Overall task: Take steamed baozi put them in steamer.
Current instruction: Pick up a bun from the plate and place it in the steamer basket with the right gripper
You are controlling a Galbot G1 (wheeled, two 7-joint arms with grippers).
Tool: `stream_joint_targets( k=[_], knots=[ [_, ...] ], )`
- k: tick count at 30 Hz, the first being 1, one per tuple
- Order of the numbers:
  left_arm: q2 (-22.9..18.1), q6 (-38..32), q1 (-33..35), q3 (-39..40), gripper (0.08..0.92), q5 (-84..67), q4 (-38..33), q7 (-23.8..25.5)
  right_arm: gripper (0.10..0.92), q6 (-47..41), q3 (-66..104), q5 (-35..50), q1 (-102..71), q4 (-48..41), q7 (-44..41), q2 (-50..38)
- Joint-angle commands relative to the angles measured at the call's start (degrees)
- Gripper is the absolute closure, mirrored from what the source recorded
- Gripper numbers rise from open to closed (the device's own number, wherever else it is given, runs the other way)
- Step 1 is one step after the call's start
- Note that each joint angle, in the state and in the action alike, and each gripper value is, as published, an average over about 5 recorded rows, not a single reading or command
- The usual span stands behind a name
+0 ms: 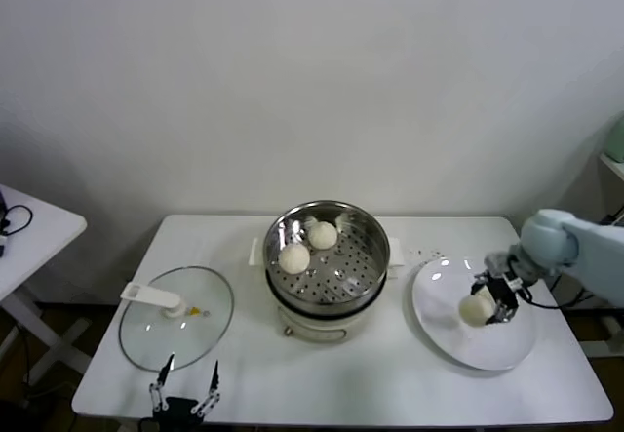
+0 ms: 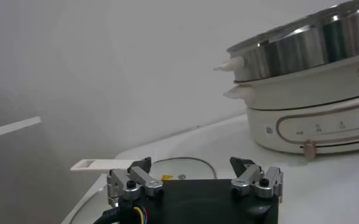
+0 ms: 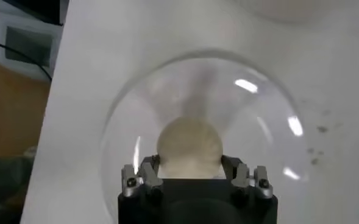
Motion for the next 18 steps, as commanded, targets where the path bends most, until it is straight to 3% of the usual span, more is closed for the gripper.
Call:
stream_joint_targets(
  k=[1, 10, 18],
  knots=[
    [-0.8, 0.2, 0.1, -0.1, 0.177, 0.3, -0.3, 0.0, 0.347, 12.4, -11.6, 11.0, 29.5, 0.3, -5.4, 7.9],
    [-1.0, 0.0, 0.3, -0.2, 0.177, 0.4, -0.2, -0.1, 0.347, 17.8, -5.0, 13.1, 31.2, 6.7, -6.4, 15.9],
    [-1.3, -0.2, 0.4, -0.1, 0.177, 0.8, 0.2, -0.2, 0.324, 22.2, -4.0, 1.9, 26.1, 12.4, -3.4, 25.9]
  ],
)
